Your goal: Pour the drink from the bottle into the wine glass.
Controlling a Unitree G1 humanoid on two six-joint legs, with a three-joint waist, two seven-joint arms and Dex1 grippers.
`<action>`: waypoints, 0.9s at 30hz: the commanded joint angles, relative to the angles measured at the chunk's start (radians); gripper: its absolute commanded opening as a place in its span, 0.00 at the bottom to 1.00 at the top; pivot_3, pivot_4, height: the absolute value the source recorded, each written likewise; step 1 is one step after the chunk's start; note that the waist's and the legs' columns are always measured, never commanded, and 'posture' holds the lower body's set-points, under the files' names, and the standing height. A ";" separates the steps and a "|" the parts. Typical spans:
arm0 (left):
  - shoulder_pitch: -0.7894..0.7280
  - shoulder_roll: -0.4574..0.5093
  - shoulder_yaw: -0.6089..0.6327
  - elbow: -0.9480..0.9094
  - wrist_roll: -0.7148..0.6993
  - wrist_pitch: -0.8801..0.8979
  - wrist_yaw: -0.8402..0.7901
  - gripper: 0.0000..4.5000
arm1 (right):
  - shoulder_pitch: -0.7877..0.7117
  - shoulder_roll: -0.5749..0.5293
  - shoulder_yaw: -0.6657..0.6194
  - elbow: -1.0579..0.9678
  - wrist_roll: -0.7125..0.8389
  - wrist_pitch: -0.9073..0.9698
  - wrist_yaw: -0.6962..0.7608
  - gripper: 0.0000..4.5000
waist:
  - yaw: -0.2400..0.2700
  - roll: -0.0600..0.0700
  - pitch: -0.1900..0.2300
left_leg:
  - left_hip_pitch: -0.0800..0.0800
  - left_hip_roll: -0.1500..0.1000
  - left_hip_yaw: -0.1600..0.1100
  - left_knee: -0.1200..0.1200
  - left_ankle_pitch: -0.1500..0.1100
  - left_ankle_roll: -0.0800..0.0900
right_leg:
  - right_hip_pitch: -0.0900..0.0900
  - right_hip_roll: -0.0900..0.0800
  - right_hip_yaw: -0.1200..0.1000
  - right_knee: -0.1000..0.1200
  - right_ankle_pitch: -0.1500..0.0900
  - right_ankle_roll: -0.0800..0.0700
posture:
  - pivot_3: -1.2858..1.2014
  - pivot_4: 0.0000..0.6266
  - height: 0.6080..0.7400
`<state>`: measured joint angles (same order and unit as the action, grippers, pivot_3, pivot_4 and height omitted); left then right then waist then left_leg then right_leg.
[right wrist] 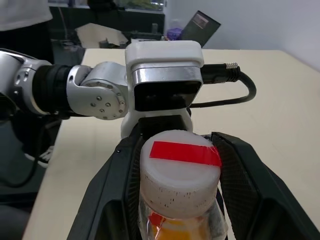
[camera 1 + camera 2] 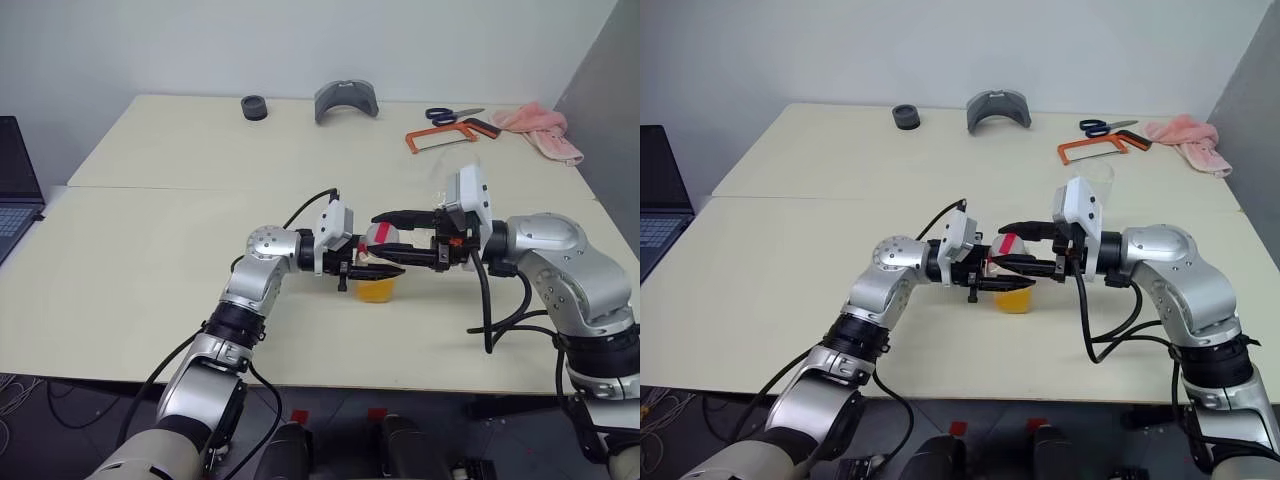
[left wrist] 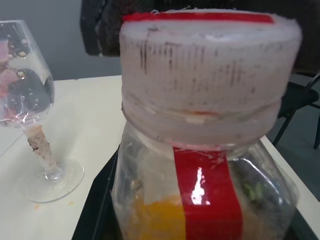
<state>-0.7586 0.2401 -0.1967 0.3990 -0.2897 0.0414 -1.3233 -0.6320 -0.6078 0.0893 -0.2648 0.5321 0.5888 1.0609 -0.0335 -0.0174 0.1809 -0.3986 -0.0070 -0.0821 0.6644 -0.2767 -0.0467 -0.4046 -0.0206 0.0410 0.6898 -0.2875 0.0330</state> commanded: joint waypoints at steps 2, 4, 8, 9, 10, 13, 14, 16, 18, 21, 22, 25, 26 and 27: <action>-0.017 -0.001 0.025 -0.059 -0.011 0.003 0.044 0.37 | -0.007 0.026 0.016 -0.041 0.063 0.013 0.047 0.72 | 0.000 0.000 0.000 | 0.000 0.000 -0.001 0.000 0.000 0.000 | 0.000 -0.001 0.000 0.000 0.000 0.000 | 0.52 0.24 1.00; -0.012 0.000 0.030 -0.064 -0.009 0.000 0.054 0.37 | 0.005 0.033 -0.010 -0.059 0.062 0.006 0.011 0.86 | 0.001 0.000 0.000 | 0.000 0.000 -0.001 0.000 0.000 0.000 | 0.000 -0.001 0.000 0.000 0.000 0.000 | 0.52 0.24 1.00; -0.002 -0.002 0.036 -0.065 -0.011 -0.011 0.080 0.37 | 0.063 0.030 -0.077 -0.147 0.085 0.026 -0.082 1.00 | 0.002 0.000 0.000 | 0.000 0.001 -0.002 0.001 0.000 0.000 | 0.000 -0.002 0.000 0.000 0.000 0.000 | 0.52 0.24 1.00; 0.001 -0.004 0.037 -0.066 -0.012 -0.012 0.088 0.37 | 0.080 0.033 -0.093 -0.170 0.089 0.030 -0.110 1.00 | 0.002 0.000 0.000 | -0.001 0.001 -0.003 0.001 0.000 0.000 | 0.000 -0.002 0.000 0.001 0.000 0.000 | 0.52 0.24 1.00; 0.005 -0.006 0.037 -0.067 -0.012 -0.015 0.095 0.37 | 0.103 0.038 -0.101 -0.198 0.066 0.019 -0.152 1.00 | 0.002 0.000 0.000 | -0.001 0.001 -0.003 0.001 0.000 0.000 | 0.000 -0.002 0.000 0.001 0.000 0.000 | 0.52 0.24 1.00; 0.012 -0.010 0.034 -0.070 -0.014 -0.018 0.106 0.37 | 0.161 0.070 -0.084 -0.256 -0.019 -0.026 -0.265 1.00 | 0.001 0.000 0.000 | 0.000 0.001 -0.003 0.001 0.000 0.000 | 0.000 -0.002 0.001 0.001 0.000 0.000 | 0.52 0.24 1.00; 0.014 -0.012 0.032 -0.071 -0.014 -0.018 0.108 0.37 | 0.176 0.097 -0.076 -0.269 -0.039 -0.037 -0.312 1.00 | 0.001 0.000 0.000 | 0.000 0.001 -0.004 0.001 0.000 0.000 | 0.000 -0.002 0.001 0.001 0.000 0.000 | 0.52 0.24 1.00; 0.017 -0.016 0.028 -0.072 -0.015 -0.017 0.108 0.37 | 0.197 0.133 -0.054 -0.279 -0.103 -0.076 -0.382 1.00 | -0.001 0.000 0.000 | 0.000 0.000 -0.003 0.001 0.000 -0.001 | -0.001 -0.001 0.001 0.001 0.000 0.000 | 0.52 0.24 1.00; 0.018 -0.017 0.025 -0.072 -0.015 -0.017 0.107 0.37 | 0.205 0.149 -0.046 -0.279 -0.134 -0.092 -0.415 1.00 | 0.000 0.000 0.000 | 0.000 0.000 -0.003 0.001 0.000 -0.001 | -0.001 -0.001 0.001 0.002 0.000 0.000 | 0.52 0.24 1.00; 0.015 -0.018 0.023 -0.064 -0.014 -0.020 0.103 0.37 | 0.202 0.168 -0.052 -0.268 -0.141 -0.096 -0.445 1.00 | 0.001 0.000 0.000 | 0.000 0.000 -0.003 0.001 0.001 -0.002 | -0.001 -0.001 0.001 0.002 0.000 0.000 | 0.52 0.24 1.00; 0.015 -0.018 0.022 -0.063 -0.014 -0.021 0.102 0.37 | 0.201 0.169 -0.053 -0.266 -0.142 -0.096 -0.450 1.00 | 0.001 0.000 0.000 | 0.000 0.000 -0.002 0.001 0.001 -0.002 | -0.001 -0.001 0.001 0.002 0.000 0.000 | 0.52 0.24 1.00; 0.015 -0.018 0.020 -0.063 -0.013 -0.020 0.100 0.37 | 0.203 0.170 -0.087 -0.264 -0.116 -0.077 -0.468 1.00 | 0.001 0.000 0.000 | 0.000 0.000 -0.002 0.001 0.001 -0.001 | -0.001 -0.001 0.001 0.002 0.000 0.000 | 0.52 0.24 1.00; 0.016 -0.019 0.020 -0.063 -0.013 -0.020 0.101 0.37 | 0.208 0.164 -0.098 -0.265 -0.109 -0.074 -0.470 1.00 | 0.001 0.000 0.000 | 0.000 0.000 -0.002 0.001 0.001 -0.001 | -0.001 -0.001 0.001 0.002 0.000 0.000 | 0.52 0.24 1.00; 0.017 -0.019 0.020 -0.063 -0.012 -0.020 0.101 0.37 | 0.216 0.157 -0.108 -0.268 -0.103 -0.069 -0.469 1.00 | 0.001 0.000 0.000 | 0.000 0.000 -0.002 0.001 0.001 -0.001 | -0.001 -0.001 0.001 0.002 0.000 0.000 | 0.52 0.24 1.00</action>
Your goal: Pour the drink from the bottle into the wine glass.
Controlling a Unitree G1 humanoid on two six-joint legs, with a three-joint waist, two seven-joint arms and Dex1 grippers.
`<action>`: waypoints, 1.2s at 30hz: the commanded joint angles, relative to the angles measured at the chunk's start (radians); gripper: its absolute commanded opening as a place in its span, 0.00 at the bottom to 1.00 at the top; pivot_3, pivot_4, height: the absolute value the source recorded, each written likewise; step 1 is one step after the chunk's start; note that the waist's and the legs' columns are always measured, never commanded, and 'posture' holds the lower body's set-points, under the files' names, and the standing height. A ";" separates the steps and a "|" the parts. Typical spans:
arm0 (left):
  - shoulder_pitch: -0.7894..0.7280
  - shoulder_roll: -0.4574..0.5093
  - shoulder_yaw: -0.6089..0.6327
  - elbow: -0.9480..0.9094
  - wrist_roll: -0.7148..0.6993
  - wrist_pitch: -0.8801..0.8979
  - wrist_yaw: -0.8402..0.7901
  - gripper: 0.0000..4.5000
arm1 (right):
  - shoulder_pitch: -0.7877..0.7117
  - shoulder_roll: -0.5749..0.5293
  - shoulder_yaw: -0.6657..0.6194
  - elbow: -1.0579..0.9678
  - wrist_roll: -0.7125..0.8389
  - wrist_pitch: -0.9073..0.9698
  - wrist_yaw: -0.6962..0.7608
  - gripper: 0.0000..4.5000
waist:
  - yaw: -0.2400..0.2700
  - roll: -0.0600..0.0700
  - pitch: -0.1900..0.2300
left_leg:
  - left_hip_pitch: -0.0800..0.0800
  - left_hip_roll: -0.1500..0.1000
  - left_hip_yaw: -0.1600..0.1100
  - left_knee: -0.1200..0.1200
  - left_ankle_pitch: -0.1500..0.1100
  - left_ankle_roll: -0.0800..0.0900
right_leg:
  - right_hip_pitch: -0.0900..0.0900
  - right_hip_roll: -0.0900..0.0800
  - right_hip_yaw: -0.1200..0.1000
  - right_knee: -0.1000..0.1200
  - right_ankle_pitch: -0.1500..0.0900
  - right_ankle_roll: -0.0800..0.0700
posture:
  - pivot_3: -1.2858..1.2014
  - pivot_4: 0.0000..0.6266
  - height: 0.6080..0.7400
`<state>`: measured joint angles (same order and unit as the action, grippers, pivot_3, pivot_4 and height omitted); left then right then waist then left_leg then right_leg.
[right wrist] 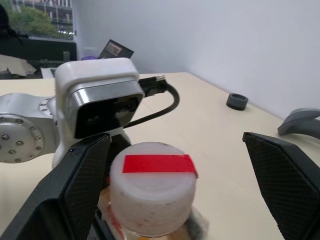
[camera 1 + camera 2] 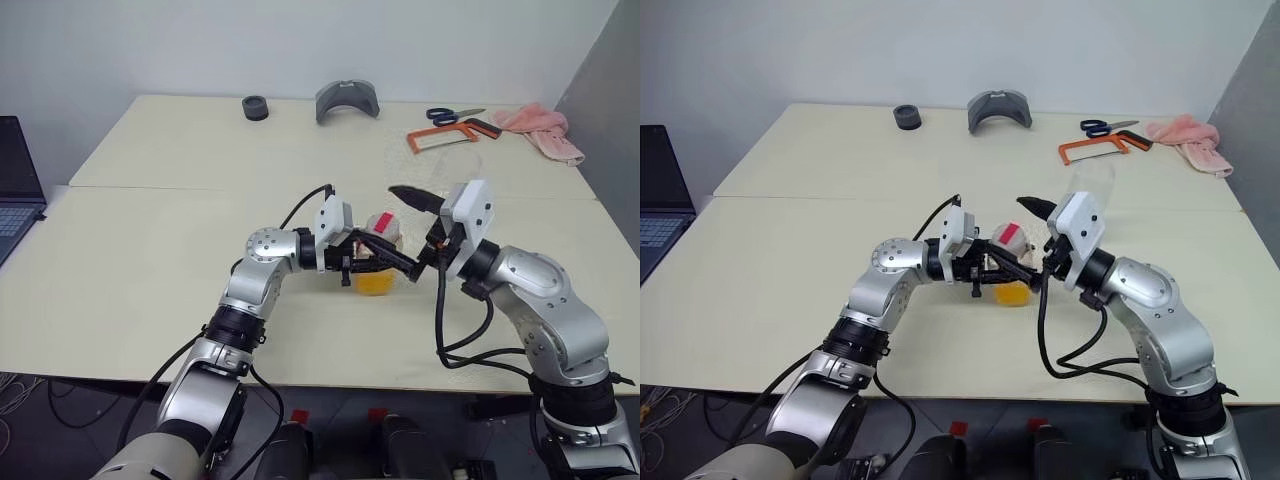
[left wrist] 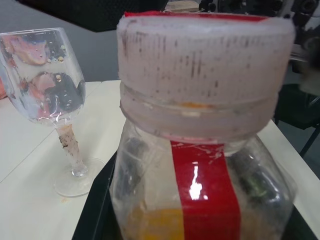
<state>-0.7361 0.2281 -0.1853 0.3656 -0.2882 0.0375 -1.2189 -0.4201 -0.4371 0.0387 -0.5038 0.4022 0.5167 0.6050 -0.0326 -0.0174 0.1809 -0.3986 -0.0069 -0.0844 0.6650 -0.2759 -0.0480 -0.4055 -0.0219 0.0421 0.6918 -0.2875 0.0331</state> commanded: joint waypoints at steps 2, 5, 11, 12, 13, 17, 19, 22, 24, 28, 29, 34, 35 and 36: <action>-0.004 -0.006 0.008 -0.030 -0.013 -0.017 -0.002 0.37 | 0.015 -0.025 -0.069 -0.036 0.034 0.010 -0.014 1.00 | 0.000 0.000 0.000 | 0.000 0.000 0.000 0.000 0.000 0.001 | 0.000 0.000 0.000 0.000 0.000 0.000 | 0.52 0.24 1.00; -0.001 -0.003 0.008 -0.032 -0.014 -0.018 0.000 0.37 | 0.031 -0.042 -0.082 -0.051 0.050 0.021 -0.015 1.00 | 0.000 0.000 0.000 | 0.000 0.000 0.001 0.000 0.000 0.001 | 0.000 0.000 0.000 0.000 0.000 0.000 | 0.52 0.24 1.00; 0.004 0.002 0.010 -0.031 -0.014 -0.020 0.001 0.37 | 0.071 -0.071 -0.118 -0.091 0.097 0.053 -0.020 1.00 | 0.000 0.000 0.000 | 0.000 0.000 0.001 0.000 -0.001 0.001 | 0.000 0.000 0.000 0.000 0.000 0.000 | 0.52 0.24 1.00; 0.004 0.003 0.011 -0.030 -0.014 -0.021 0.001 0.37 | 0.077 -0.077 -0.124 -0.097 0.108 0.060 -0.018 1.00 | 0.000 0.000 0.000 | 0.000 0.000 0.001 0.000 -0.001 0.001 | 0.000 0.000 0.000 0.000 0.000 0.000 | 0.52 0.24 1.00; 0.003 0.004 0.011 -0.028 -0.014 -0.021 0.001 0.37 | 0.084 -0.085 -0.130 -0.107 0.123 0.068 -0.013 1.00 | 0.000 0.000 0.000 | 0.000 0.000 0.001 0.000 -0.001 0.001 | 0.000 0.000 0.000 0.000 0.000 0.000 | 0.52 0.24 1.00; -0.001 0.004 0.015 -0.020 -0.019 -0.016 -0.001 0.37 | 0.106 -0.113 -0.153 -0.139 0.179 0.102 0.002 1.00 | 0.000 0.000 0.000 | 0.000 0.000 0.001 0.000 -0.001 0.001 | 0.000 0.000 0.000 0.000 0.000 0.000 | 0.52 0.24 1.00; -0.006 0.002 0.022 -0.022 -0.037 0.019 -0.002 0.37 | 0.113 -0.128 -0.171 -0.153 0.215 0.122 0.008 1.00 | 0.000 0.000 0.000 | 0.000 0.000 0.001 0.000 -0.001 0.001 | 0.000 0.000 0.000 0.000 0.000 0.000 | 0.52 0.24 1.00; -0.017 0.005 0.034 -0.030 -0.071 0.092 -0.006 0.37 | 0.102 -0.136 -0.170 -0.188 0.266 0.155 0.000 1.00 | -0.001 0.000 0.000 | 0.000 0.000 0.002 0.000 -0.001 0.001 | 0.000 0.000 0.000 0.000 0.000 0.000 | 0.52 0.24 1.00; -0.024 0.010 0.034 -0.028 -0.075 0.114 -0.015 0.37 | 0.080 -0.119 -0.138 -0.197 0.264 0.161 -0.030 1.00 | -0.001 0.000 0.000 | 0.000 0.000 0.001 0.000 -0.001 0.001 | 0.000 0.001 0.000 0.000 0.000 0.000 | 0.52 0.24 1.00; -0.040 0.023 0.031 -0.018 -0.072 0.133 -0.048 0.37 | 0.043 -0.082 -0.051 -0.172 0.178 0.132 -0.085 1.00 | -0.002 0.000 0.000 | 0.000 0.000 0.001 0.000 -0.001 0.001 | 0.000 0.001 0.000 0.000 0.000 0.000 | 0.52 0.24 1.00; -0.044 0.025 0.031 -0.015 -0.070 0.134 -0.054 0.37 | 0.035 -0.079 -0.030 -0.161 0.151 0.121 -0.093 1.00 | -0.002 0.000 0.000 | 0.000 0.000 0.002 0.000 -0.001 0.001 | 0.000 0.001 0.000 0.000 0.000 0.000 | 0.52 0.24 1.00; -0.055 0.030 0.027 0.002 -0.045 0.084 -0.071 0.37 | 0.012 -0.047 0.026 -0.110 0.059 0.075 -0.121 1.00 | 0.000 0.000 0.000 | 0.000 0.000 0.002 0.000 0.000 0.001 | 0.000 0.001 0.000 0.000 0.000 0.000 | 0.52 0.24 1.00; -0.056 0.030 0.029 0.006 -0.042 0.075 -0.072 0.37 | 0.010 -0.040 0.027 -0.103 0.052 0.069 -0.125 1.00 | 0.000 0.000 0.000 | 0.000 0.000 0.002 0.000 0.000 0.001 | 0.000 0.001 0.000 0.000 0.000 0.000 | 0.52 0.24 1.00; -0.058 0.029 0.030 0.010 -0.038 0.062 -0.069 0.37 | 0.009 -0.034 0.027 -0.098 0.047 0.064 -0.125 1.00 | 0.000 0.000 0.000 | 0.000 0.000 0.002 0.000 0.000 0.001 | 0.000 0.001 0.000 0.000 0.000 0.000 | 0.52 0.24 1.00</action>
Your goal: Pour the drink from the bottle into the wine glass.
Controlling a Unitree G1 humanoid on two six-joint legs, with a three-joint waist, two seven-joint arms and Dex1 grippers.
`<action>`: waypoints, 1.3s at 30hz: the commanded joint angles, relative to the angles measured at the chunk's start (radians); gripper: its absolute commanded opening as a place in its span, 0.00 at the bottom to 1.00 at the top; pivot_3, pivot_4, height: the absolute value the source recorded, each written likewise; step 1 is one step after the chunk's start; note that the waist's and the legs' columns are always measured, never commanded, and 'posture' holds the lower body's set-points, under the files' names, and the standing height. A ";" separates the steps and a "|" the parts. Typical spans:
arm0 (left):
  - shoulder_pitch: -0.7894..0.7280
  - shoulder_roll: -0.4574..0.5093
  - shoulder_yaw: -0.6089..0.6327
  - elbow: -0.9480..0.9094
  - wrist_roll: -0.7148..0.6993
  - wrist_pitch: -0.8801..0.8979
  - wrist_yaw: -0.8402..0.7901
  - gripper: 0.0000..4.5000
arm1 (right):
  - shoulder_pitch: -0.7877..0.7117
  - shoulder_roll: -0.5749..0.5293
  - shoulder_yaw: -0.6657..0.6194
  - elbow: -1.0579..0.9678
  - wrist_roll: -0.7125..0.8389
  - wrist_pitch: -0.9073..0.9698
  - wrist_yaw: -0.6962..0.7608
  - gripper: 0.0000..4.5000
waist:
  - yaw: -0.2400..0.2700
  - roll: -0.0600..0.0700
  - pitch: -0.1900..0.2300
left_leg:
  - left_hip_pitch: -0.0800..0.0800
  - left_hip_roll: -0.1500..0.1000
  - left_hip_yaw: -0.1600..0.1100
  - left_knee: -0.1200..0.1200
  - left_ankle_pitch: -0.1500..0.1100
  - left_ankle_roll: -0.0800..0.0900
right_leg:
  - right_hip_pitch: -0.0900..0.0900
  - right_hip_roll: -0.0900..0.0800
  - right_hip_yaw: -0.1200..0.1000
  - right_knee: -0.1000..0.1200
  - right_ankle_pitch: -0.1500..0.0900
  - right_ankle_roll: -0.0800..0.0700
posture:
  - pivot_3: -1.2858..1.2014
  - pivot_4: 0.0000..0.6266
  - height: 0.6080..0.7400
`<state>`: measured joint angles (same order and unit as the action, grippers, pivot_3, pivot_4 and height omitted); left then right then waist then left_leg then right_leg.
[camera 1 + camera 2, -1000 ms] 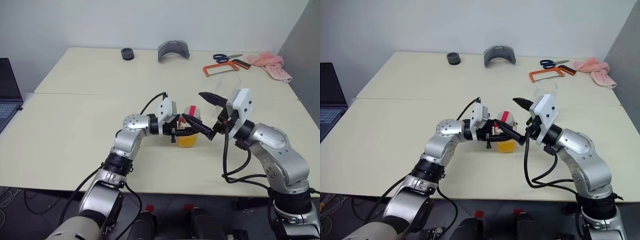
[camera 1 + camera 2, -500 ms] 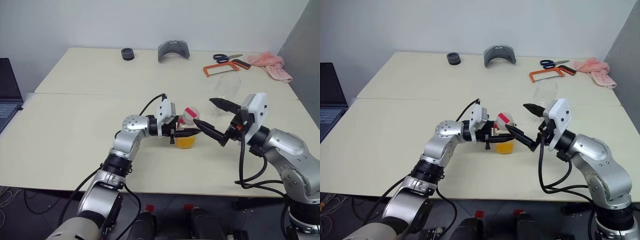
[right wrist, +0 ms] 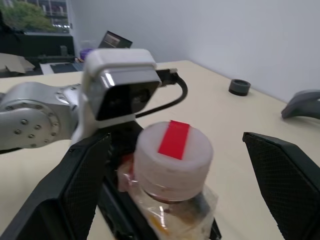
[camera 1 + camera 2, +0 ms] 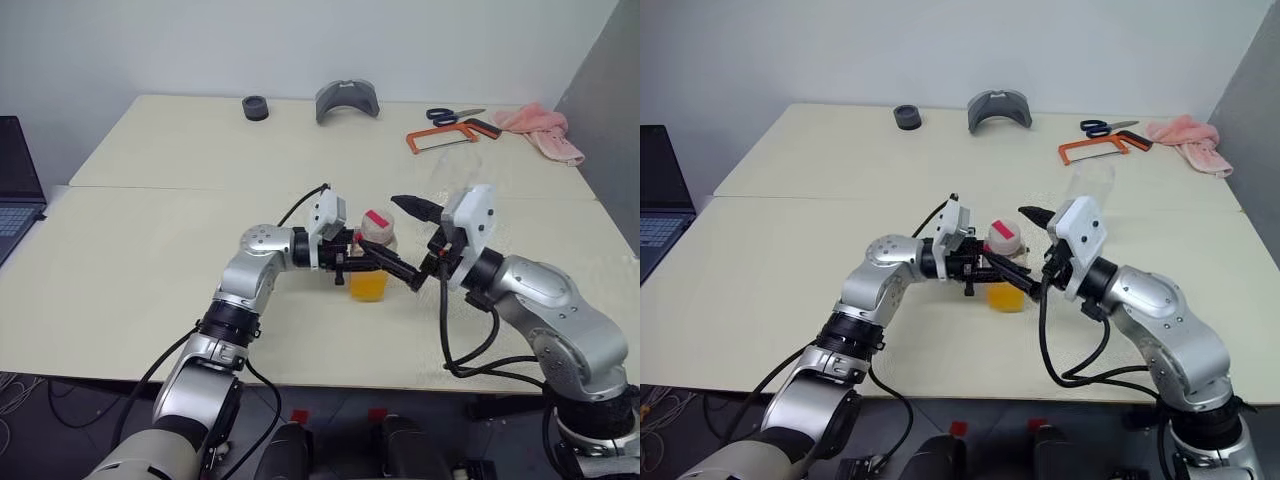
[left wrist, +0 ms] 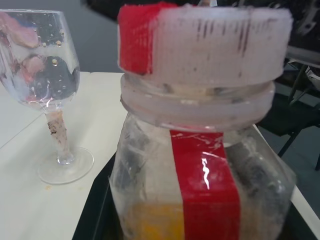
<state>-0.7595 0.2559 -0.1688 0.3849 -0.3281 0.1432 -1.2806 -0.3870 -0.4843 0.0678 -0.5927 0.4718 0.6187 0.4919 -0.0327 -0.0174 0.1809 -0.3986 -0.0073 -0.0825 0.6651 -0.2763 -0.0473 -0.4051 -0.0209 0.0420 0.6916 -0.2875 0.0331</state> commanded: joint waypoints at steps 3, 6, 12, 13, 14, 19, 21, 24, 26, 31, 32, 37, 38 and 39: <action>-0.037 -0.002 0.018 0.004 0.012 -0.078 0.008 0.37 | -0.025 0.027 -0.008 0.000 -0.027 -0.041 -0.013 1.00 | 0.000 0.000 0.000 | 0.000 0.000 0.000 0.000 0.000 0.000 | 0.000 0.000 0.000 0.000 0.000 0.000 | 0.52 0.24 1.00; -0.038 -0.005 0.021 0.016 0.019 -0.099 0.017 0.37 | -0.023 0.026 -0.020 0.006 -0.028 -0.041 -0.010 1.00 | 0.000 0.000 0.000 | 0.000 0.000 0.000 0.000 0.000 0.000 | 0.000 0.000 0.000 0.000 0.000 0.000 | 0.52 0.24 1.00; -0.038 -0.006 0.022 0.021 0.015 -0.108 0.020 0.37 | 0.002 -0.008 -0.058 0.001 -0.025 -0.034 -0.001 1.00 | 0.000 0.000 0.000 | 0.000 0.000 0.000 0.000 0.000 0.000 | 0.000 0.000 0.000 0.000 0.000 0.000 | 0.52 0.24 1.00; -0.039 -0.007 0.022 0.021 0.015 -0.109 0.020 0.37 | 0.005 -0.012 -0.064 -0.001 -0.023 -0.033 0.000 1.00 | 0.000 0.000 0.000 | 0.000 0.000 0.000 0.000 0.000 0.000 | 0.000 0.000 0.000 0.000 0.000 0.000 | 0.52 0.24 1.00; -0.039 -0.006 0.022 0.024 0.016 -0.111 0.019 0.37 | 0.007 -0.015 -0.070 -0.001 -0.020 -0.032 0.000 1.00 | 0.000 0.000 0.000 | 0.000 0.000 0.000 0.000 0.000 0.000 | 0.000 0.000 0.000 0.000 0.000 0.000 | 0.52 0.24 1.00; -0.041 -0.006 0.021 0.036 0.018 -0.120 0.015 0.36 | 0.017 -0.031 -0.096 0.000 -0.011 -0.030 0.003 1.00 | -0.001 0.000 0.000 | 0.000 0.000 0.000 0.000 0.000 0.000 | 0.000 0.000 0.000 0.000 0.000 0.000 | 0.52 0.24 1.00; -0.042 -0.006 0.020 0.038 0.019 -0.123 0.014 0.36 | 0.018 -0.035 -0.100 -0.002 -0.008 -0.029 0.004 1.00 | -0.001 0.000 0.000 | 0.000 0.000 0.000 0.000 0.000 0.000 | 0.000 0.000 0.000 0.000 0.000 0.000 | 0.52 0.24 1.00; -0.043 -0.007 0.021 0.042 0.021 -0.125 0.014 0.36 | 0.020 -0.037 -0.101 -0.003 -0.003 -0.029 0.006 1.00 | -0.001 0.000 0.000 | 0.000 0.000 0.000 0.000 0.000 0.000 | 0.000 0.000 0.000 0.000 0.000 0.000 | 0.52 0.24 1.00; -0.043 -0.007 0.021 0.043 0.022 -0.127 0.014 0.36 | 0.021 -0.036 -0.102 -0.006 0.002 -0.029 0.008 1.00 | -0.001 0.000 0.000 | 0.000 0.000 0.000 0.000 0.000 0.000 | 0.000 0.000 0.000 0.000 0.000 0.000 | 0.52 0.24 1.00; -0.046 -0.006 0.021 0.050 0.023 -0.133 0.014 0.36 | 0.022 -0.034 -0.097 -0.009 0.011 -0.027 0.014 1.00 | -0.001 0.000 0.000 | 0.000 0.000 0.000 0.000 0.000 0.000 | 0.000 0.000 0.000 0.000 0.000 0.000 | 0.52 0.24 1.00; -0.046 -0.006 0.022 0.051 0.024 -0.134 0.015 0.36 | 0.022 -0.034 -0.097 -0.009 0.012 -0.026 0.015 1.00 | -0.001 0.000 0.000 | 0.000 0.000 0.000 0.000 0.000 0.000 | 0.000 0.000 0.000 0.000 0.000 0.000 | 0.52 0.24 1.00; -0.045 -0.006 0.024 0.051 0.025 -0.135 0.015 0.36 | 0.025 -0.036 -0.097 -0.018 0.026 -0.020 0.027 1.00 | 0.000 0.000 0.000 | 0.000 0.000 0.000 0.000 0.000 0.000 | 0.000 0.000 0.000 0.000 0.000 0.000 | 0.52 0.24 1.00; -0.045 -0.006 0.024 0.051 0.025 -0.135 0.016 0.36 | 0.026 -0.037 -0.097 -0.020 0.032 -0.019 0.029 1.00 | 0.000 0.000 0.000 | 0.000 0.000 0.000 0.000 0.000 0.000 | 0.000 0.000 0.000 0.000 0.000 0.000 | 0.52 0.24 1.00; -0.045 -0.006 0.025 0.051 0.024 -0.135 0.017 0.36 | 0.026 -0.037 -0.098 -0.022 0.035 -0.017 0.030 1.00 | 0.000 0.000 0.000 | 0.000 0.000 0.000 0.000 0.000 0.000 | 0.000 0.000 0.000 0.000 0.000 0.000 | 0.52 0.24 1.00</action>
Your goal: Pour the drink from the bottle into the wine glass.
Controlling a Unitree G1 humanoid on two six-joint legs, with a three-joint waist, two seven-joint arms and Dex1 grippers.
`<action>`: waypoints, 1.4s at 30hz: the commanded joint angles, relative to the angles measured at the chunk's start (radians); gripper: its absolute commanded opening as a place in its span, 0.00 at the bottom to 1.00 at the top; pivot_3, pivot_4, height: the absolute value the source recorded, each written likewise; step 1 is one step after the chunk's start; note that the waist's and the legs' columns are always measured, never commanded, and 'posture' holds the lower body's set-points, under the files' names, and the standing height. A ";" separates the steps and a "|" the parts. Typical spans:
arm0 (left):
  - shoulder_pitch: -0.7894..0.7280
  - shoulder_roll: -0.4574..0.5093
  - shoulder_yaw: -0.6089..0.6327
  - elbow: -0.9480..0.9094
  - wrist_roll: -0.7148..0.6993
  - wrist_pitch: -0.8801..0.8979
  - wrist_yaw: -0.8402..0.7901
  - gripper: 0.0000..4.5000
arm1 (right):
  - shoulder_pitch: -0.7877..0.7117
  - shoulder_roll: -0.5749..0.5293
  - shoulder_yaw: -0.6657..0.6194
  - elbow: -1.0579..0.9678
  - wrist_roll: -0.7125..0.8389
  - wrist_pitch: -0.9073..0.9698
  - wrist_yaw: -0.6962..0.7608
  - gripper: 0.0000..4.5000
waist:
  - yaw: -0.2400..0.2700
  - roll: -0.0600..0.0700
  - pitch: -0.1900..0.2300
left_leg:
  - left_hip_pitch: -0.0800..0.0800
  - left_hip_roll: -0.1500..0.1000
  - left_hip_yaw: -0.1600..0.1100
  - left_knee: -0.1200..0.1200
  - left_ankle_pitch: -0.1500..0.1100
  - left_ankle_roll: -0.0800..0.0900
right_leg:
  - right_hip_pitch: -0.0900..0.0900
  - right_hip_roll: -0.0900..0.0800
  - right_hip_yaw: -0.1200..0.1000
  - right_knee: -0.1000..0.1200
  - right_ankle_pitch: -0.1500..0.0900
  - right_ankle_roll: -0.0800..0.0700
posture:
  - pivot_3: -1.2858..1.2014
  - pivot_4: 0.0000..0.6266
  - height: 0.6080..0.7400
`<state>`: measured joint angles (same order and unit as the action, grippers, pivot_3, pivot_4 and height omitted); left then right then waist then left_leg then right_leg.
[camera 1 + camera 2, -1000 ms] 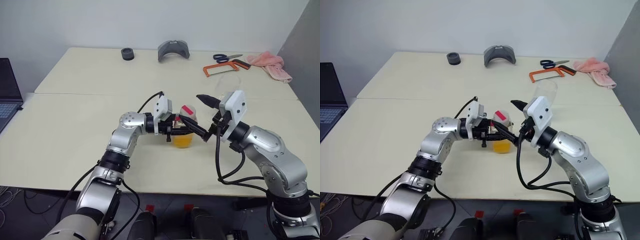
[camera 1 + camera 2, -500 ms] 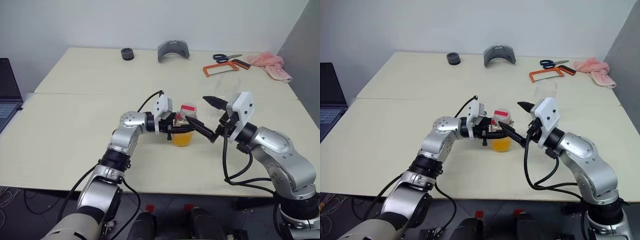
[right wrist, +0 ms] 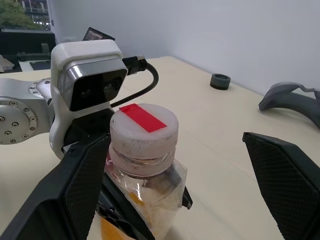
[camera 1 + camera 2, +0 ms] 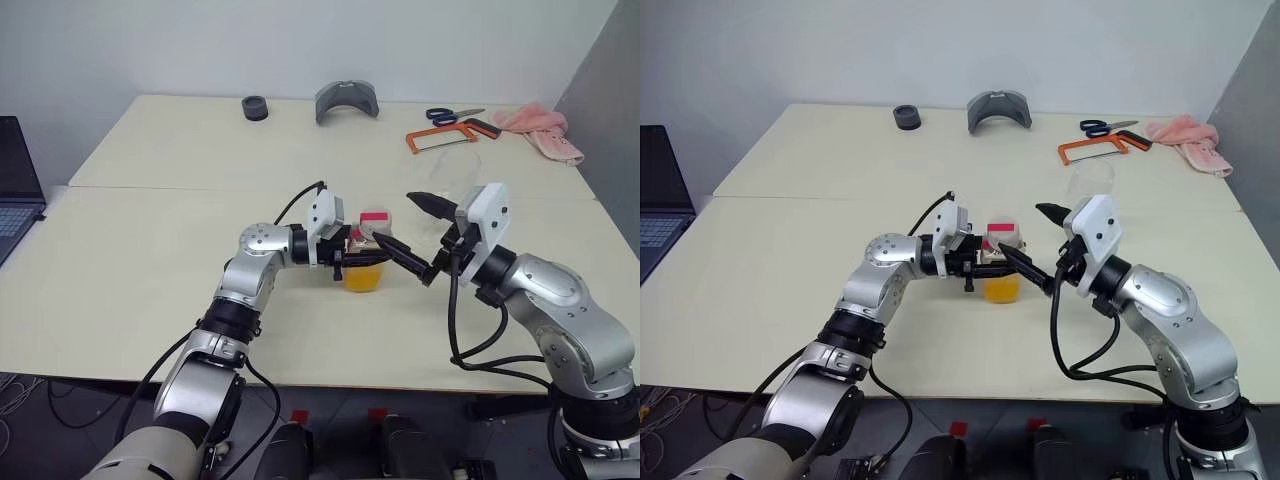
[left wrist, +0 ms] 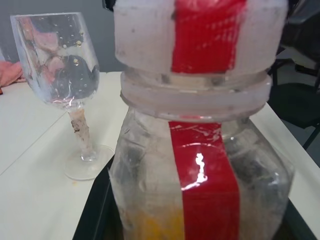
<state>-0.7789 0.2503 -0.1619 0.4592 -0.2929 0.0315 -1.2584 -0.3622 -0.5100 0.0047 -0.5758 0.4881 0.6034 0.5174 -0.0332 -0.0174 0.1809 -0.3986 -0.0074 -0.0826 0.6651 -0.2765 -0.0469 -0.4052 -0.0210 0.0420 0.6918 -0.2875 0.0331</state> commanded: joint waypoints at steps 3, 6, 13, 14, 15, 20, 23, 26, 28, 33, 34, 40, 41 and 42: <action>-0.025 -0.001 0.019 -0.024 -0.011 -0.024 -0.003 0.36 | 0.004 -0.009 -0.044 -0.050 0.048 0.007 0.015 1.00 | 0.000 0.000 0.000 | 0.000 0.000 0.000 0.000 0.000 0.000 | 0.000 0.000 0.000 0.000 0.000 0.000 | 0.52 0.24 1.00; -0.027 -0.001 0.020 -0.020 -0.011 -0.024 -0.001 0.36 | 0.004 -0.015 -0.051 -0.066 0.086 0.025 0.032 1.00 | 0.000 0.000 0.000 | 0.000 0.000 0.000 0.000 0.000 0.000 | 0.000 0.000 0.000 0.000 0.000 0.000 | 0.52 0.24 1.00; -0.032 -0.003 0.020 -0.019 -0.009 -0.025 0.003 0.36 | 0.015 -0.039 -0.078 -0.088 0.169 0.058 0.057 1.00 | 0.000 0.000 0.000 | 0.000 0.000 0.000 0.000 0.000 0.000 | 0.000 0.000 0.000 0.000 0.000 0.000 | 0.52 0.24 1.00; -0.032 -0.002 0.021 -0.020 -0.010 -0.024 0.003 0.36 | 0.016 -0.040 -0.082 -0.090 0.183 0.062 0.059 1.00 | 0.000 0.000 0.000 | 0.000 0.000 0.000 0.000 0.000 0.000 | 0.000 0.000 0.000 0.000 0.000 0.000 | 0.52 0.24 1.00; -0.032 -0.001 0.021 -0.021 -0.010 -0.025 0.003 0.36 | 0.016 -0.041 -0.086 -0.090 0.194 0.064 0.061 1.00 | 0.000 0.000 0.000 | 0.000 0.000 0.000 0.000 0.000 0.000 | 0.000 0.000 0.000 0.000 0.000 0.000 | 0.52 0.24 1.00; -0.030 -0.001 0.023 -0.032 -0.013 -0.022 0.006 0.36 | 0.011 -0.054 -0.100 -0.075 0.221 0.072 0.060 1.00 | 0.000 0.000 0.000 | 0.000 0.000 0.000 0.000 0.000 0.000 | 0.000 0.000 0.000 0.000 0.000 0.000 | 0.52 0.24 1.00; -0.028 -0.003 0.022 -0.040 -0.017 -0.018 0.004 0.36 | 0.002 -0.055 -0.109 -0.063 0.231 0.077 0.050 1.00 | 0.000 0.000 0.000 | 0.000 0.000 0.000 0.000 0.000 0.000 | 0.000 0.000 0.000 0.000 0.000 0.000 | 0.52 0.24 1.00; -0.024 -0.003 0.018 -0.055 -0.023 -0.008 -0.004 0.36 | -0.019 -0.058 -0.110 -0.047 0.242 0.101 0.042 1.00 | 0.000 0.000 0.000 | 0.000 0.000 0.000 0.000 0.000 0.000 | 0.000 0.000 0.000 0.000 0.000 0.000 | 0.52 0.24 1.00; -0.019 -0.004 0.015 -0.067 -0.026 -0.001 -0.008 0.36 | -0.041 -0.058 -0.108 -0.033 0.262 0.127 0.036 1.00 | 0.000 0.000 0.000 | 0.000 0.000 0.000 0.000 0.000 0.000 | 0.000 0.000 0.000 0.000 0.000 0.000 | 0.52 0.24 1.00; -0.011 -0.007 0.008 -0.082 -0.027 0.006 -0.015 0.36 | -0.086 -0.063 -0.081 0.002 0.264 0.166 0.043 1.00 | 0.000 0.000 0.000 | 0.000 0.000 0.000 0.000 0.000 0.000 | 0.000 0.000 0.000 0.000 0.000 0.000 | 0.52 0.24 1.00; -0.010 -0.008 0.007 -0.084 -0.026 0.006 -0.016 0.36 | -0.095 -0.061 -0.072 0.014 0.256 0.168 0.046 1.00 | 0.000 0.000 0.000 | 0.000 0.000 0.000 0.000 0.000 0.000 | 0.000 0.000 0.000 0.000 0.000 0.000 | 0.52 0.24 1.00; -0.008 -0.010 0.006 -0.093 -0.022 0.010 -0.024 0.36 | -0.132 -0.057 -0.030 0.062 0.209 0.145 0.065 1.00 | 0.000 0.000 0.000 | 0.000 0.000 0.000 0.000 0.000 0.000 | 0.000 0.000 0.000 0.000 0.000 0.000 | 0.52 0.24 1.00; -0.007 -0.010 0.006 -0.094 -0.022 0.010 -0.024 0.36 | -0.136 -0.054 -0.026 0.068 0.205 0.141 0.066 1.00 | 0.000 0.000 0.000 | 0.000 0.000 0.000 0.000 0.000 0.000 | 0.000 0.000 0.000 0.000 0.000 0.000 | 0.52 0.24 1.00; -0.007 -0.010 0.005 -0.095 -0.021 0.011 -0.024 0.36 | -0.141 -0.051 -0.023 0.073 0.201 0.138 0.066 1.00 | 0.000 0.000 0.000 | 0.000 0.000 0.000 0.000 0.000 0.000 | 0.000 0.000 0.000 0.000 0.000 0.000 | 0.52 0.24 1.00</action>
<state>-0.7767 0.2421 -0.1620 0.4077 -0.2960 0.0442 -1.2783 -0.4794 -0.5644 -0.0108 -0.4888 0.6909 0.7695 0.5719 -0.0334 -0.0174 0.1809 -0.3987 -0.0071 -0.0824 0.6652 -0.2766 -0.0468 -0.4052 -0.0210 0.0421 0.6918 -0.2875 0.0331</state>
